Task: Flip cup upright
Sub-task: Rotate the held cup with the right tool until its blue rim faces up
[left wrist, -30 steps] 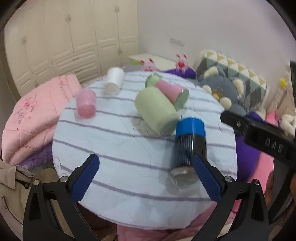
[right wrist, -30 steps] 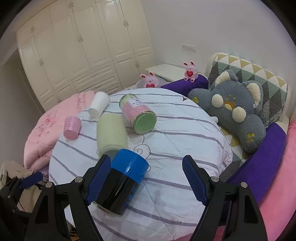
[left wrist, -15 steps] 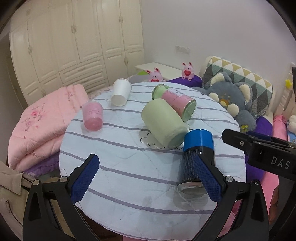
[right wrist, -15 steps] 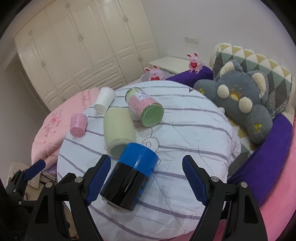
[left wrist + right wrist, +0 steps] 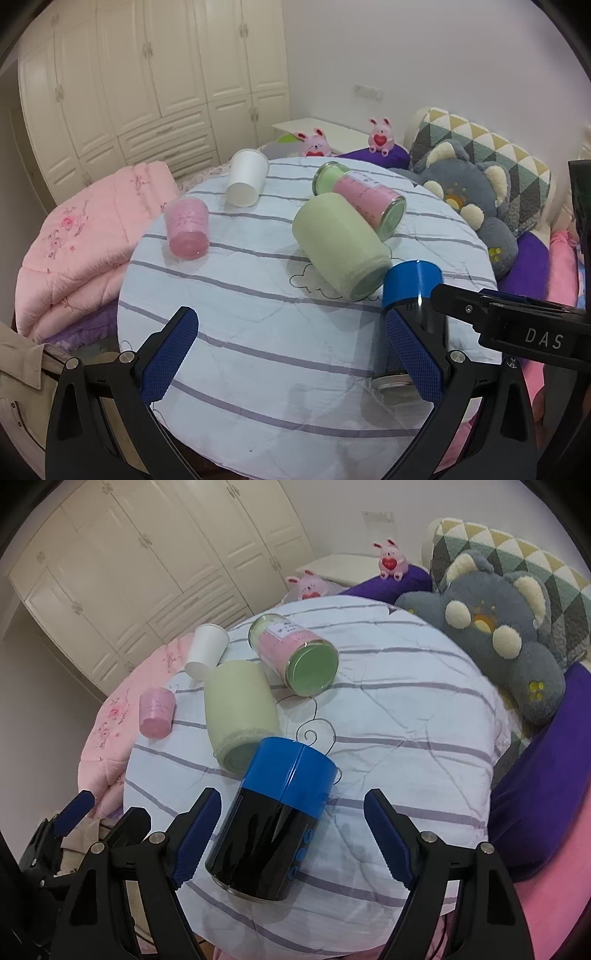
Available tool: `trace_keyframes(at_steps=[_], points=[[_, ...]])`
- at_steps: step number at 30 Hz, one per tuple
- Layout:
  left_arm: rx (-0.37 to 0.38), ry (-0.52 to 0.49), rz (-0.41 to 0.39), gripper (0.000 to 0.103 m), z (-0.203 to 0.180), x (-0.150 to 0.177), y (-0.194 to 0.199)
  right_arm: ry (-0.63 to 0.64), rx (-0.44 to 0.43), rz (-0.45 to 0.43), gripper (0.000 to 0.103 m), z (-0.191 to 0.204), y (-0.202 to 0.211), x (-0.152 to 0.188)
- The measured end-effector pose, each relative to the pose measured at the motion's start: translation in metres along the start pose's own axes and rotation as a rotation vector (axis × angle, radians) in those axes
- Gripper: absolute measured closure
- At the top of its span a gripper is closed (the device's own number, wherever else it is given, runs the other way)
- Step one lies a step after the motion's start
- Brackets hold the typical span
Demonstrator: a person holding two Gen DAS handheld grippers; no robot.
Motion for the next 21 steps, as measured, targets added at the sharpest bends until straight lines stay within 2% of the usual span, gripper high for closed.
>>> trace_keyframes(at_steps=[7,12,21], points=[[0.006,0.027,0.035,0.0,0.011,0.003,-0.014,-0.05,-0.015,0.07,0.022,-0.004,-0.022,0.0],[0.015,0.016,0.054,0.0,0.011,0.003,-0.023,-0.121,-0.086,0.143,0.022,-0.008,-0.042,0.003],[0.031,0.004,0.084,0.0,0.011,0.002,-0.036,-0.216,-0.153,0.223,0.022,-0.016,-0.068,-0.002]])
Point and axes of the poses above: each gripper's, at about its wrist camera, not at the fingertips, and y roughly against the way its jaws point, z to its left, x to its underside, the point moved 1 cm from there along -y, roughly the way its jaws point, and after that the axes turned 1 degree about -z, right-handed, at the moved point
